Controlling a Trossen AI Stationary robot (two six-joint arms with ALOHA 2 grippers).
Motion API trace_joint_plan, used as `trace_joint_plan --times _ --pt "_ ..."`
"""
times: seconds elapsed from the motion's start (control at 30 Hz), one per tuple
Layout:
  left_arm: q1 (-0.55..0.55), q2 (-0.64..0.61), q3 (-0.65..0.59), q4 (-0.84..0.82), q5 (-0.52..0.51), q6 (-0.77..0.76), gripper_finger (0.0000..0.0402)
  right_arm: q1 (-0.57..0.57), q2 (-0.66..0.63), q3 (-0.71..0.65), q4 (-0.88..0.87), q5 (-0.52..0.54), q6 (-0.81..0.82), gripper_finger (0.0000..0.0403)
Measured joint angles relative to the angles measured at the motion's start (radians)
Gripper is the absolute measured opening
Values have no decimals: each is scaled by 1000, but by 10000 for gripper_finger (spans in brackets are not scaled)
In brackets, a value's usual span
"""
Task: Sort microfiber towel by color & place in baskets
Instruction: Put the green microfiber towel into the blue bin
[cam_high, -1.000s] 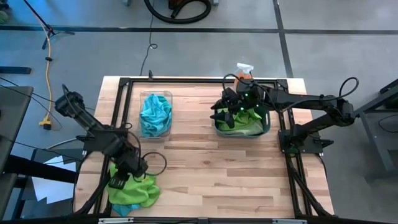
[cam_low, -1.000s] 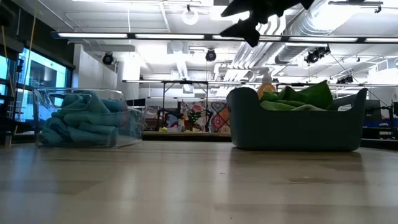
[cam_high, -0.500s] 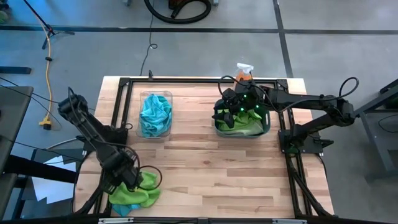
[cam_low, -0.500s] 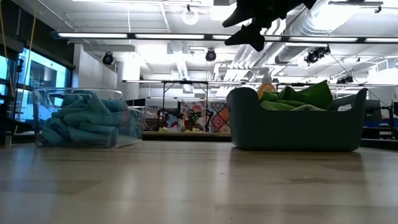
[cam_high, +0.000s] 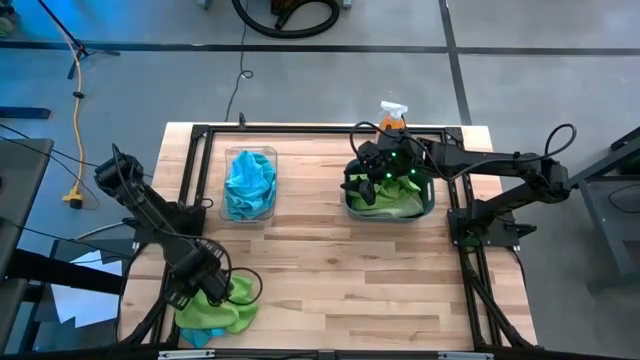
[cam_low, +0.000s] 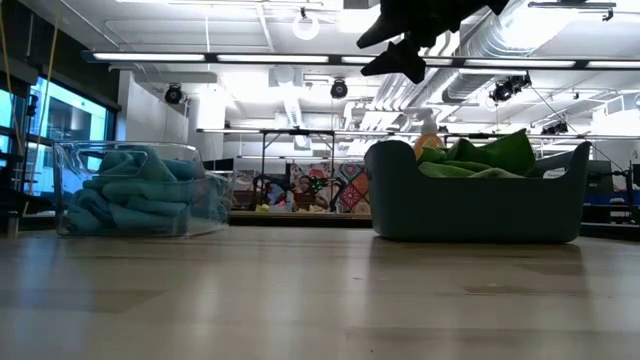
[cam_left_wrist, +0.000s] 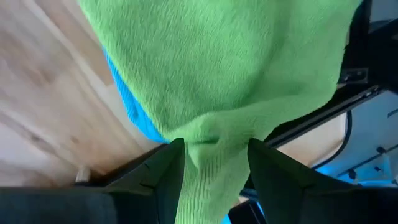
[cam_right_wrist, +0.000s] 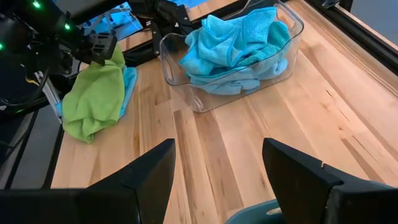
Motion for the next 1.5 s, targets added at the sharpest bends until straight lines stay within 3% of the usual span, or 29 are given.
trace_joint_plan --times 0.57,0.67,0.83,1.07,1.27,1.5 --pt "0 0 -56 63 61 -9 157 0 0 0 0 38 17 238" --pt "0 0 -56 65 64 -8 125 0 0 0 0 38 16 238" --pt "11 0 -56 70 125 -46 14 0 0 0 0 41 8 238" --pt "46 -93 -14 66 119 -214 1 0 0 0 0 41 8 238" --pt "81 -272 85 57 54 -373 1 0 0 0 0 41 8 238" --pt "130 -430 275 22 -132 -592 0 0 0 0 0 40 8 238"
